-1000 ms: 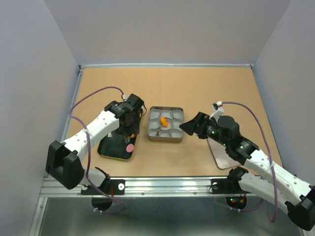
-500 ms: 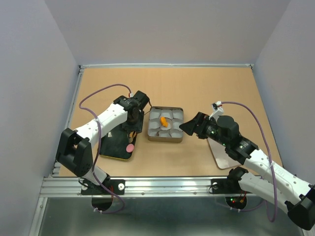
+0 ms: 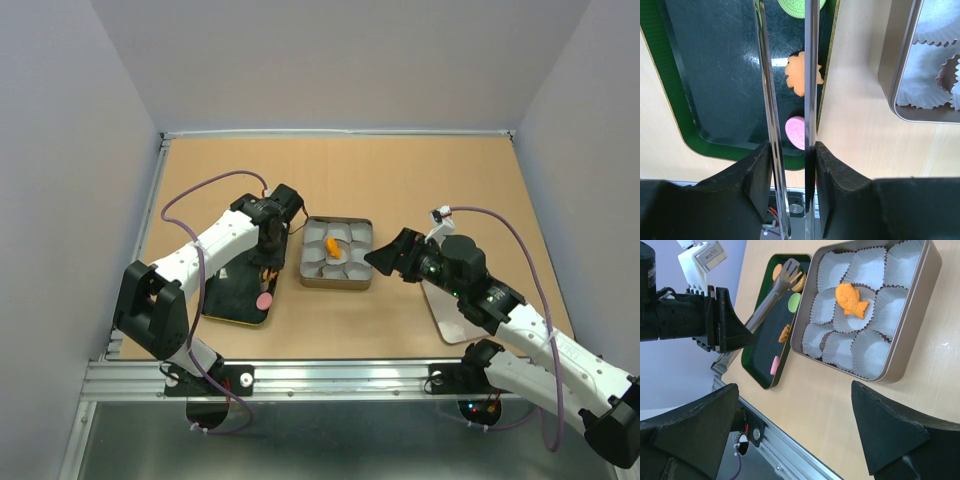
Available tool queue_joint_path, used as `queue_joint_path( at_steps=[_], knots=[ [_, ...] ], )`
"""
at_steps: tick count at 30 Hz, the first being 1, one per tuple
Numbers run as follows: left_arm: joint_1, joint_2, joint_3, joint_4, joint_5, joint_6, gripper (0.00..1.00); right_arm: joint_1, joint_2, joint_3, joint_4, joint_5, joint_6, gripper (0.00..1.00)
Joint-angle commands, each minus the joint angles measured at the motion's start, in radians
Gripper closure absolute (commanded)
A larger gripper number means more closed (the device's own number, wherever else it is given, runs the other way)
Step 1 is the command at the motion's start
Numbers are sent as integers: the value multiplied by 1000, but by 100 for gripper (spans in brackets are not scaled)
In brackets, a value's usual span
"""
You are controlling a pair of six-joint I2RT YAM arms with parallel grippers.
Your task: Pack the cookies
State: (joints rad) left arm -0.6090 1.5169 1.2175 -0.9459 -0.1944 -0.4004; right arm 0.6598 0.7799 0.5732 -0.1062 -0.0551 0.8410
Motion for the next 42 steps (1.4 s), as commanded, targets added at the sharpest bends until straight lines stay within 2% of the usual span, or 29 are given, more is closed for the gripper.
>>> queue_joint_path(
  at_steps=[1,7,14,22,29,35,42],
  knots=[
    [-3,-27,28,-40,-11,8,59,-6,-18,-7,10,17,-13,2],
    [-3,-27,89,-86,-68,-2,61,-6,-16,-6,10,20,-11,2],
    [-5,-24,249,-172,-129,-17,62,-6,-7,5,11,17,-8,2],
    [-21,9,392,-172,-86,0,64,-6,-7,5,11,17,-2,2],
    [-112,84,505,-171,-66,-18,65,-6,-16,-4,11,23,1,2],
    [-166,114,527,-160,-42,-34,65,-6,-30,-16,10,26,4,2],
    [-195,123,473,-123,-34,-51,66,-6,-31,-19,8,24,6,2]
  ],
)
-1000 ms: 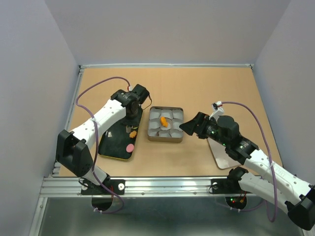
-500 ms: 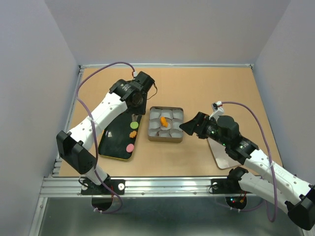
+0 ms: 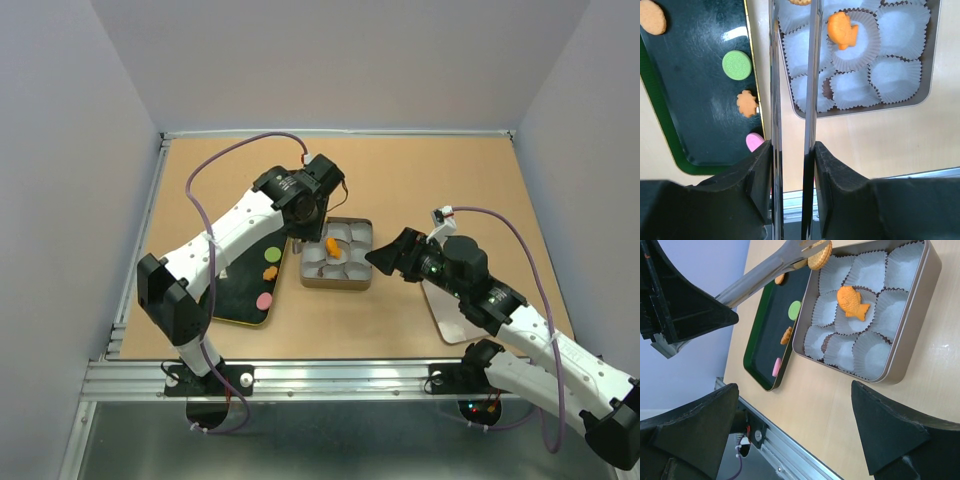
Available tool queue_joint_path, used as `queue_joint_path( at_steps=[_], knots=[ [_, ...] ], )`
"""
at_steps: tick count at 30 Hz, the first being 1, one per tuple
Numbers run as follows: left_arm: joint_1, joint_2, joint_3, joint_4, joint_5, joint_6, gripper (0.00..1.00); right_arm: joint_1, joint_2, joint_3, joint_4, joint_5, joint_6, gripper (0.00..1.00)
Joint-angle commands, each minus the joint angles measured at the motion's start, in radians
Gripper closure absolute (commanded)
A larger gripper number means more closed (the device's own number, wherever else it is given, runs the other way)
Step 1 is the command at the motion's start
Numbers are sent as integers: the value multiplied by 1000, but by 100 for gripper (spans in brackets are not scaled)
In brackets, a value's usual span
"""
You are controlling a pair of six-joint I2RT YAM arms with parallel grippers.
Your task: Pack the cookies
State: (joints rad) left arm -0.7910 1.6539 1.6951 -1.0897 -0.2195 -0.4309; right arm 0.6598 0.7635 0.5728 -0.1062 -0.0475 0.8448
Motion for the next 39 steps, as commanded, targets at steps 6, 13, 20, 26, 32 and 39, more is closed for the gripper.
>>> queue_joint_path(
  at_steps=[6,13,20,26,32,39],
  knots=[
    [-33,0,-32,22,-32,-31,66,-6,-16,-22,10,12,2,2],
    [-47,15,-32,-22,-106,-51,61,-6,-24,-27,10,12,2,2],
    [-50,14,-37,-29,-138,-68,57,-6,-16,-24,8,8,2,2],
    [-51,15,-37,-29,-149,-71,52,-5,-16,-24,10,6,0,2],
    [-53,14,-37,-29,-156,-77,48,-5,-20,-30,8,9,2,2],
    [-54,14,-32,-29,-158,-77,48,-6,-32,-36,7,9,2,2]
  ],
)
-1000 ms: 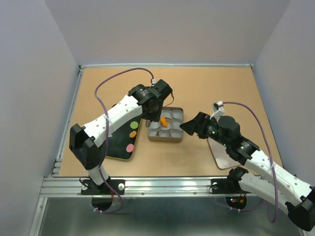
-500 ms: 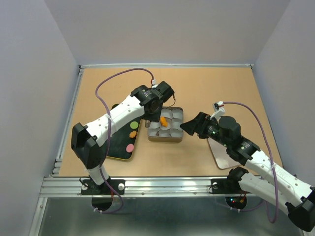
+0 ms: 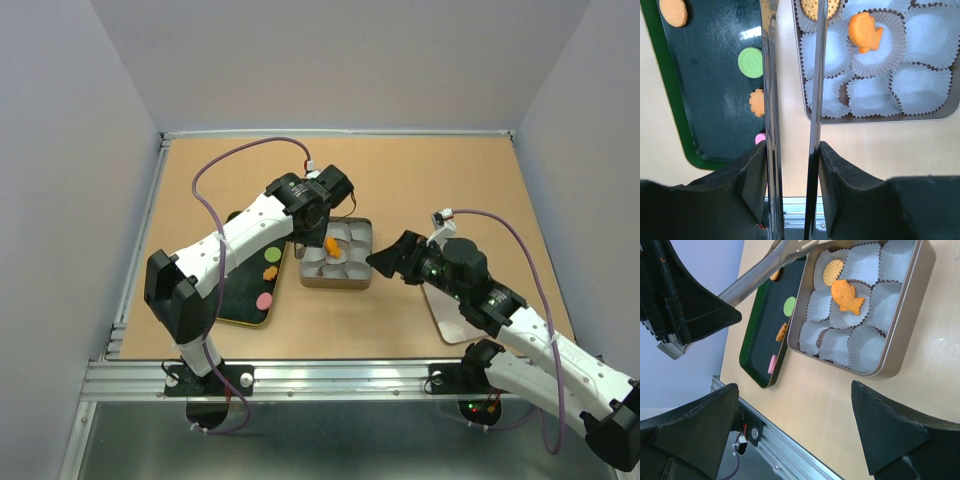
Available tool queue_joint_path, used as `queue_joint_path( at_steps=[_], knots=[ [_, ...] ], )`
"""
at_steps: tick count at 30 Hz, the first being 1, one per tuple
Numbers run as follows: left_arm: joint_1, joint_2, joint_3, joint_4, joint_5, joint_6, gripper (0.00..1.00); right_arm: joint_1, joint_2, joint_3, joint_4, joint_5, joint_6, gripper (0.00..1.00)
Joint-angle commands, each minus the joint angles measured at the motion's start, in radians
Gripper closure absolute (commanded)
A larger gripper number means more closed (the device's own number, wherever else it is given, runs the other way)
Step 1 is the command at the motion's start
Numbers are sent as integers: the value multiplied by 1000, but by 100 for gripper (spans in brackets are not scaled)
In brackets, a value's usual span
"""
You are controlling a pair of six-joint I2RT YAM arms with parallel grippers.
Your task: Pack the cookies
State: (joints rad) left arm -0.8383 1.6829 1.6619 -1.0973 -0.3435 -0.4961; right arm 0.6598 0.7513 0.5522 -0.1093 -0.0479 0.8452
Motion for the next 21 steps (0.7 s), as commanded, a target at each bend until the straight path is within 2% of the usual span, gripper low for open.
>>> queue_joint_path(
  at_steps=[1,7,11,17,21],
  knots=[
    [-7,-17,2,-21,-34,-12,48,-5,-21,-17,10,8,3,2],
    [-1,-92,33,-21,-45,-10,48,-6,-21,-20,13,8,5,2],
    [36,-173,-28,-21,-35,-24,46,-6,-10,-17,11,6,6,2],
    [188,-304,-223,-3,-34,-13,46,-6,16,-11,14,-3,6,2],
    [278,-341,-293,42,-23,24,46,-6,31,-6,14,-6,3,2]
  ],
)
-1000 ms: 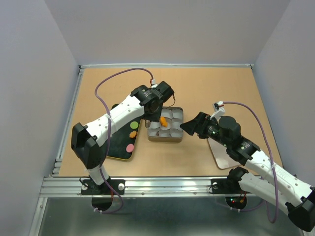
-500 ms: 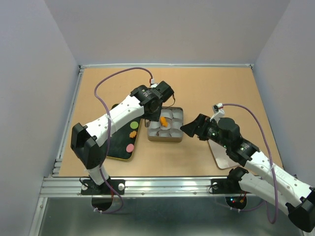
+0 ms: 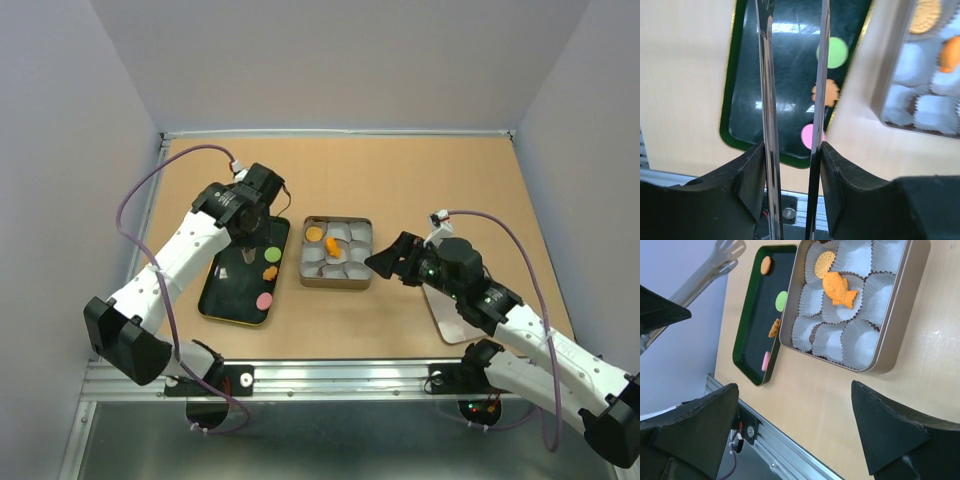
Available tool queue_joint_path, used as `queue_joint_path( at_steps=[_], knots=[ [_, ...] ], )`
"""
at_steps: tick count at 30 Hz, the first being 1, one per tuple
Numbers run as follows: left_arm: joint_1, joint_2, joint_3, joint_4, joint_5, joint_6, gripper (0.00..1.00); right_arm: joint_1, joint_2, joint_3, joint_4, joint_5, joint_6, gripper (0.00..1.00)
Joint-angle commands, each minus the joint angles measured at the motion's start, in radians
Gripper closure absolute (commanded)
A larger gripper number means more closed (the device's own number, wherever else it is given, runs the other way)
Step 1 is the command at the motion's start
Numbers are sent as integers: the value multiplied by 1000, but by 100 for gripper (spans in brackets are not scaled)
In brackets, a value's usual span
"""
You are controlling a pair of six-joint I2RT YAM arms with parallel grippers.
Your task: Pack the cookies
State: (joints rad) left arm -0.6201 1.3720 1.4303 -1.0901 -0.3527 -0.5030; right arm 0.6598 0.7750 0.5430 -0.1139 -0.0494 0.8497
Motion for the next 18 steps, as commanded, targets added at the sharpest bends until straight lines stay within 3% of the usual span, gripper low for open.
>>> queue_joint_path(
  at_steps=[1,9,18],
  knots=[
    [71,-33,-73,42,-6,35,46,-6,10,3,17,-6,-3,2],
    [189,-40,-194,122,27,93,46,-6,56,14,30,-16,-24,2],
    [217,-30,-225,179,89,115,47,-6,122,63,33,-27,-72,2]
  ],
)
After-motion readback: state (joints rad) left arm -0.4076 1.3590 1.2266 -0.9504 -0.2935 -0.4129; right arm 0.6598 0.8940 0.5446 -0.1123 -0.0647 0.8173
